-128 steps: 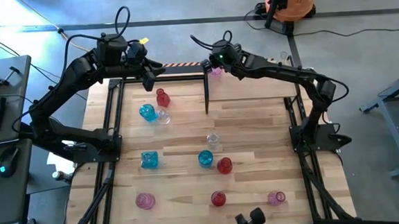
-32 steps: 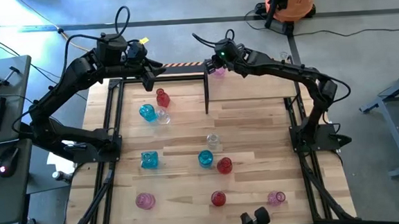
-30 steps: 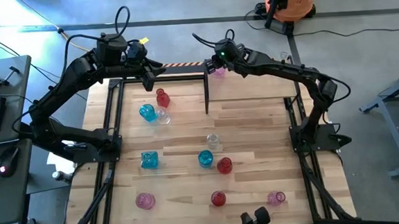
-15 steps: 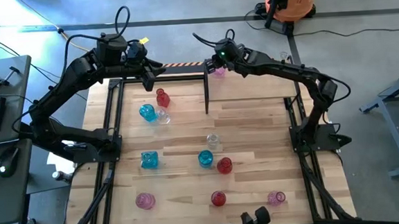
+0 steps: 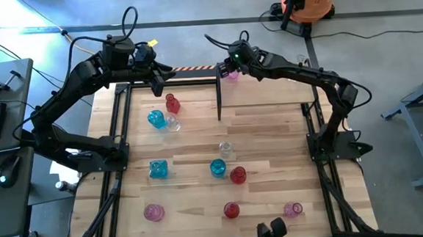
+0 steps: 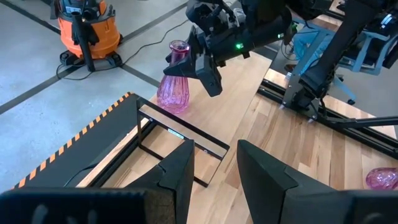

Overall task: Sort vases onto shelf
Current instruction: Put the top pink vase on the shelf, then put the middle red vase on the shelf

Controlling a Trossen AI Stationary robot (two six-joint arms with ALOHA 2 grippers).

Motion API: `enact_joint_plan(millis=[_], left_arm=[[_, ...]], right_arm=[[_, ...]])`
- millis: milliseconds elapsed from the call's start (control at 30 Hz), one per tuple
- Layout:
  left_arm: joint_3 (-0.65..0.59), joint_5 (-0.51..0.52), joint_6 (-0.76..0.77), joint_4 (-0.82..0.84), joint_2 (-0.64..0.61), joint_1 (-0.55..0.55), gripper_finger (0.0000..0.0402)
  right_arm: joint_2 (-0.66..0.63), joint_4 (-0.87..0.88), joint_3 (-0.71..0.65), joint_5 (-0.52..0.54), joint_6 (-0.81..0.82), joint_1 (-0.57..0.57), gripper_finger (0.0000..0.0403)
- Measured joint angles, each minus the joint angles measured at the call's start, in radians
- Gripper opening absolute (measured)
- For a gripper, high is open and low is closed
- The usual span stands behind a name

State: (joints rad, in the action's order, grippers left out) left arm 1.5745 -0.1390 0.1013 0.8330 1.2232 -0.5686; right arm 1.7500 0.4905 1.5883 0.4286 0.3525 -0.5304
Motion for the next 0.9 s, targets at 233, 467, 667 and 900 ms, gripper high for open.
enact_joint_plan(millis=[233, 467, 667, 900], left_arm=[[0.0, 0.0, 0.0, 0.0, 0.0, 0.0, 0.0113], [0.0, 0.0, 0.0, 0.0, 0.0, 0.0, 0.0113], [0.0, 0.0, 0.0, 0.0, 0.0, 0.0, 0.0113], [0.0, 0.0, 0.0, 0.0, 0.0, 0.0, 0.0113]], right_arm=[[0.0, -0.001, 0.0, 0.0, -0.02, 0.0, 0.0203], [-0.011, -0.028, 0.0, -0.013, -0.022, 0.0, 0.0204], [-0.047, -0.044, 0.0, -0.011, -0.047, -0.003, 0.0204], [-0.105, -0.038, 0.0, -0.013, -0.047, -0.005, 0.0204]])
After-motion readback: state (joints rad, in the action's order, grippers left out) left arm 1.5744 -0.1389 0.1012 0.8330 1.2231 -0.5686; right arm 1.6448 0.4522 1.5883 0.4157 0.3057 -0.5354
